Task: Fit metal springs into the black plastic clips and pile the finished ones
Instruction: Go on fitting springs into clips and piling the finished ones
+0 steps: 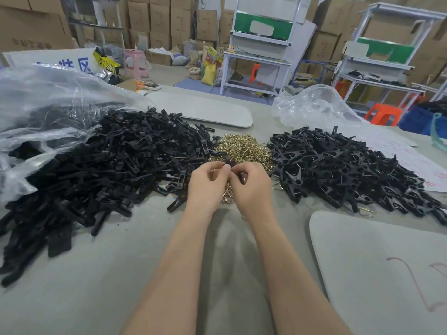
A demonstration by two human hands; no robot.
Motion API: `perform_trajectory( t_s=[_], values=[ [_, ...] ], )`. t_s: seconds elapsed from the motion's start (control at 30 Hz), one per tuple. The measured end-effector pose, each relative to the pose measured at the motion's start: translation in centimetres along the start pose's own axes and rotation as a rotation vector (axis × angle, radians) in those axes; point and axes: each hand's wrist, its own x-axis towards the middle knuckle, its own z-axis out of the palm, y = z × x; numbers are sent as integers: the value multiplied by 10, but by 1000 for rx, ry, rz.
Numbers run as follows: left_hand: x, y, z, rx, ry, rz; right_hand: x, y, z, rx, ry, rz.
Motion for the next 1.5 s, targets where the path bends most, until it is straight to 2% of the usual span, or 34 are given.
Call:
perform_trajectory(
  t_s=[0.13, 0.27, 0.37, 0.47, 0.53, 0.7, 0.8, 0.93, 1.03, 1.1, 1.23, 1.33, 1.5],
  values=[
    [0, -2, 2, 27, 27, 11, -6, 3, -8, 13, -51, -78],
    [2, -4, 1, -56, 67, -37, -9, 2, -13, 282, -74, 79],
    [6, -7, 2, -125, 25, -83, -5, 3, -21, 483, -20, 226],
    [5, -7, 5, -202, -59, -94, -3, 0, -27, 597, -6, 204],
    [3, -6, 6, -231, -82, -99, -3, -2, -26, 587, -7, 160],
    [1, -4, 4, -153, 9, -26, -6, 0, -17, 282, -8, -1],
    [-1, -2, 5, -165, -10, 3, -6, 2, -16, 218, 15, -27],
    [-1, -2, 5, -280, -75, -53, -5, 4, -18, 285, 16, 29],
    [0, -2, 4, -377, -71, -87, -4, 4, -22, 270, 68, 23],
    [0, -1, 3, -427, -67, -107, -4, 5, -23, 314, 45, 52],
    [0, -1, 1, -413, -81, -110, -5, 1, -22, 475, -74, 126],
    [0, 0, 1, -405, -91, -85, -5, 0, -25, 603, -87, 175],
    [1, -3, 1, -319, -76, -30, -6, -1, -28, 549, -74, 153]
  ],
)
